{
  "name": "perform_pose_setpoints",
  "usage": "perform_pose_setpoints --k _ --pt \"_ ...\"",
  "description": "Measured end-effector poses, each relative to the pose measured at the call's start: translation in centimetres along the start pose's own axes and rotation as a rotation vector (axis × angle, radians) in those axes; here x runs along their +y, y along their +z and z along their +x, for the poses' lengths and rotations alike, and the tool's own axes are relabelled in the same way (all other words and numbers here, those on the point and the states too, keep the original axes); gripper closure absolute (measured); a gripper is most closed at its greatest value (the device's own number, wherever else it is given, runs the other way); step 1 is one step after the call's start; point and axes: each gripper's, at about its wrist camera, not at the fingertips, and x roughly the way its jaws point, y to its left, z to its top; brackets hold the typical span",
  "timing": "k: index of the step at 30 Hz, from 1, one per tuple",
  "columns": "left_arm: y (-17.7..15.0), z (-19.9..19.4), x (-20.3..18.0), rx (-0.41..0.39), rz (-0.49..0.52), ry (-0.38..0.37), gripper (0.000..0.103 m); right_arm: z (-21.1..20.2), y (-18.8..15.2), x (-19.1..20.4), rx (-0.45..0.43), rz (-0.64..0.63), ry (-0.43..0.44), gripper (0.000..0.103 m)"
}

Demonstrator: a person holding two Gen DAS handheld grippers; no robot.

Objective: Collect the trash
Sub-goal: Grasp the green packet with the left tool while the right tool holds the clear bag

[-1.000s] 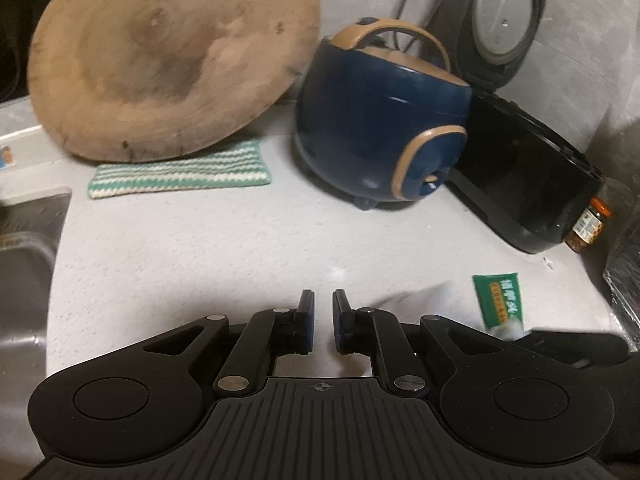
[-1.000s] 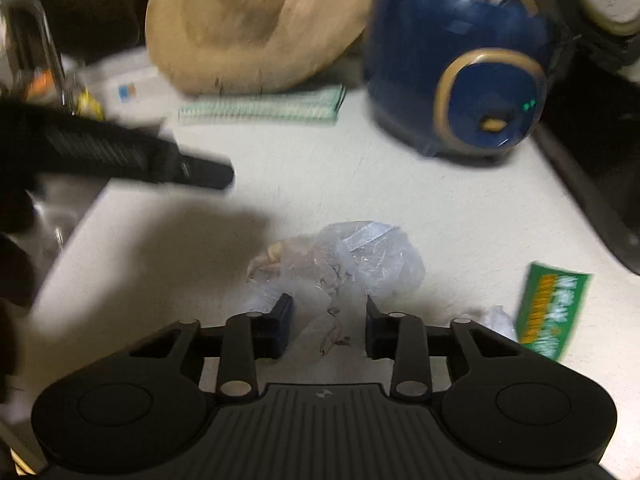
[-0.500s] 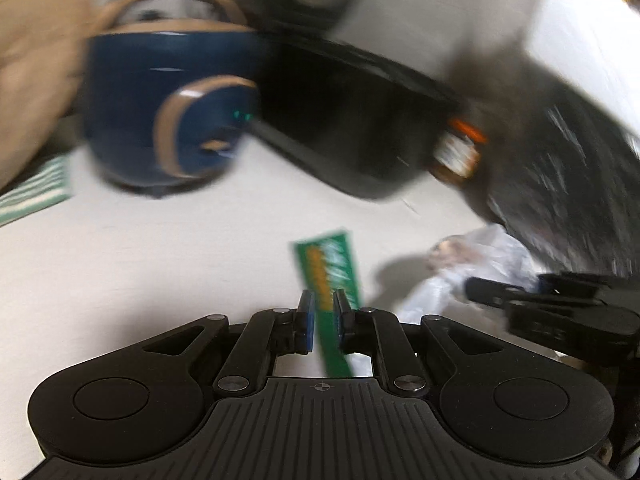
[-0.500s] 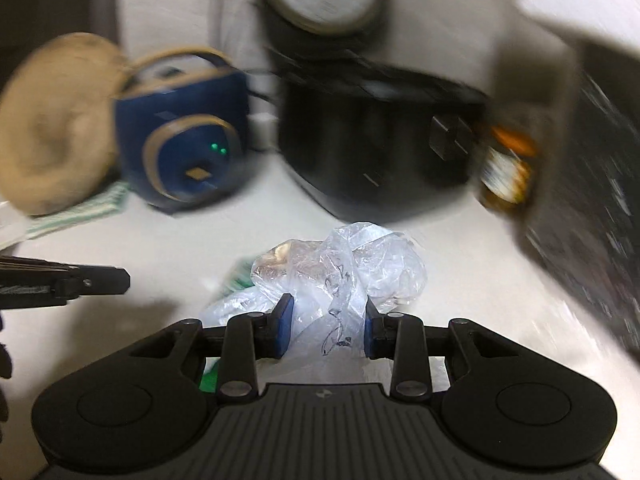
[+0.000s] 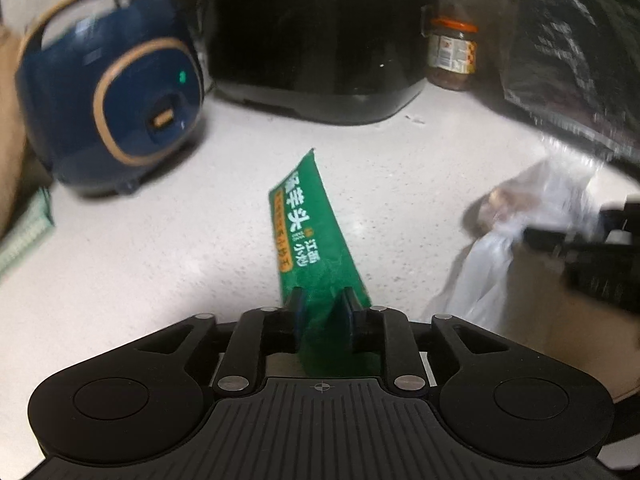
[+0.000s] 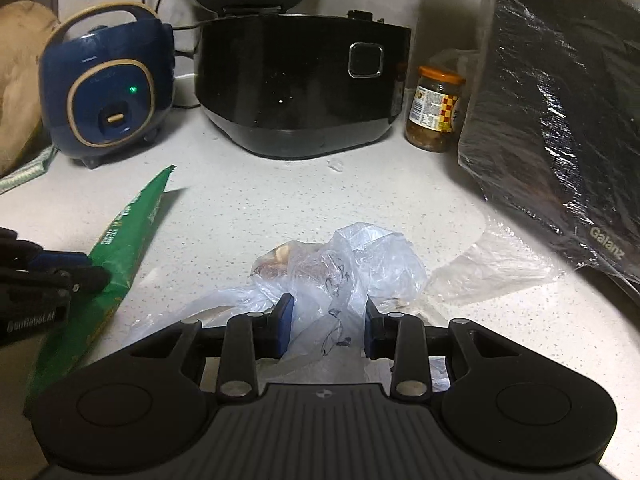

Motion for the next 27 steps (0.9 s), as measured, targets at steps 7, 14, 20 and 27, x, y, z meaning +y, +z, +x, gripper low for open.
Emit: perform_pose_setpoints --k 7,14,20,27 --pt "0.9 1.2 -0.1 0.016 -0.001 0.006 0.07 -0.1 -0.3 1.3 0.002 -0.02 0.098 0.064" --pt "0.9 1.8 0.5 0.018 -0.018 0.008 0.052 -2.2 0.3 1.2 -0.133 -0.032 0.131 0.015" --pt "0.9 2.0 1.2 0.017 -0.019 0.008 0.044 0.8 0.0 2.3 -0.045 -0.063 0.097 0.015" --pt "0.1 1.7 1.5 -0.018 -0.002 -0.04 0.052 2.7 -0.2 2.8 0.035 0.007 0.098 0.014"
